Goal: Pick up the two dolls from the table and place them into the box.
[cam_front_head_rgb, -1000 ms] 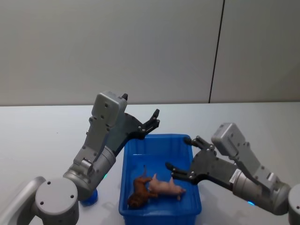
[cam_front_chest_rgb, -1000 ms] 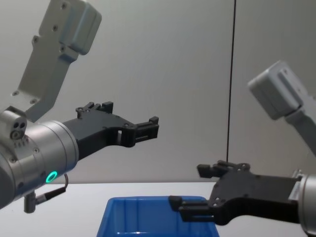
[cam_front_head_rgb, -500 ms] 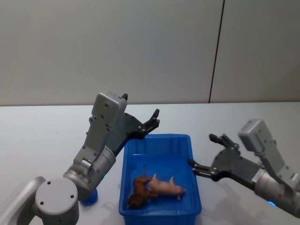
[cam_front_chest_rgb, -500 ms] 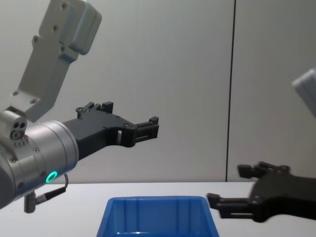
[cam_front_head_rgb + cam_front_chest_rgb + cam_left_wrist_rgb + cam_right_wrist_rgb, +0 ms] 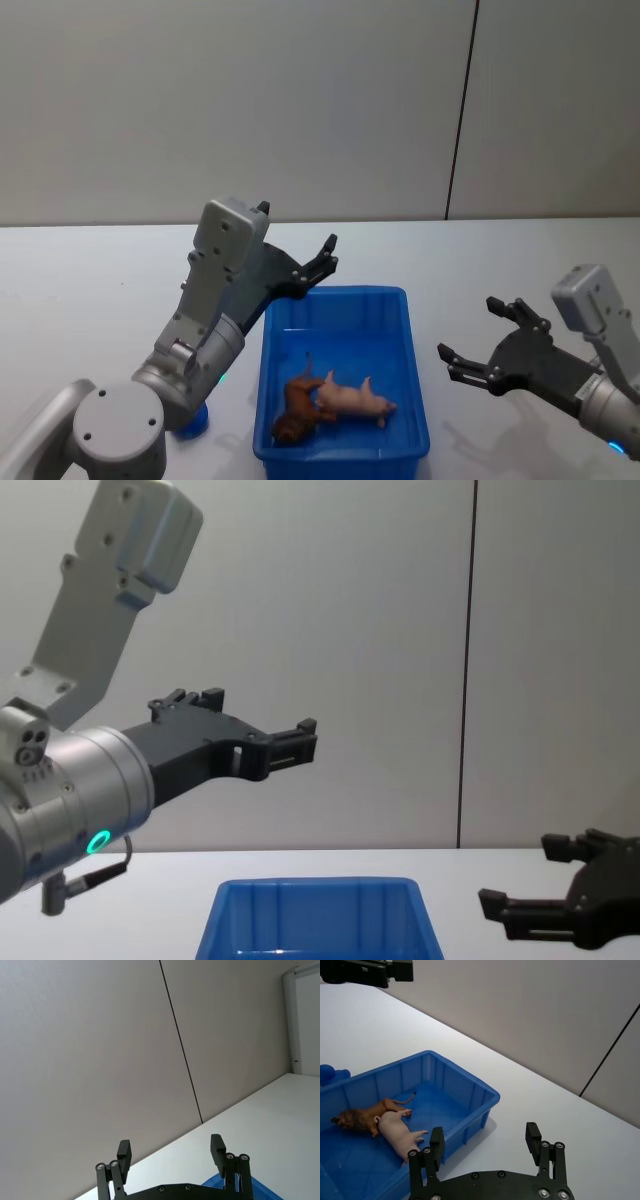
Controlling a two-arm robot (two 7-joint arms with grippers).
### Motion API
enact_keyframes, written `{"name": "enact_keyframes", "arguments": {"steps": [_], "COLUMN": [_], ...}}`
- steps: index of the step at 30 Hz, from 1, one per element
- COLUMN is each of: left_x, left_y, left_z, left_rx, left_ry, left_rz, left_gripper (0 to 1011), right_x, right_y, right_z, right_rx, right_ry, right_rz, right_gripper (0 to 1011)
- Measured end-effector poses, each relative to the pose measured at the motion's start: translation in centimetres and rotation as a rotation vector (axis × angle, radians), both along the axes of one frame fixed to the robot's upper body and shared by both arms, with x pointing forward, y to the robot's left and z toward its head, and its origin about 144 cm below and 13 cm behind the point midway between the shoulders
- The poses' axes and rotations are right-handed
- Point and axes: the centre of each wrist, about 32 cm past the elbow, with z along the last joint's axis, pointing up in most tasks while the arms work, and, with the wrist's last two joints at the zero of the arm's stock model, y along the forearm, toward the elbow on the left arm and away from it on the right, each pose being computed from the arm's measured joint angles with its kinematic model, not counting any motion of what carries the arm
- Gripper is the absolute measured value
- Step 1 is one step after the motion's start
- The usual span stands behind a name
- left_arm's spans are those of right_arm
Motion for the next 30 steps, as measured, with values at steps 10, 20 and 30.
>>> {"name": "enact_keyframes", "arguments": {"steps": [10, 20, 30], "left_x": [-1.8, -5.4, -8.4], "left_y": [0.8, 3.0, 5.8], "left_z": [-0.3, -1.6, -3.8], "left_rx": [0.017, 0.018, 0.028], "left_ry": [0.032, 0.108, 0.192], "left_rz": [0.080, 0.183, 0.224], "left_gripper": [1003, 1003, 1003], "right_x": [-0.3, -0.4, -0.5], "right_y": [-0.6, -0.9, -1.0], "right_z": [-0.2, -0.2, -0.2], "right_rx": [0.000, -0.001, -0.001], "right_ry": [0.009, 0.012, 0.014], "right_rz": [-0.017, -0.026, -0.029], "right_gripper": [1001, 1001, 1001]}}
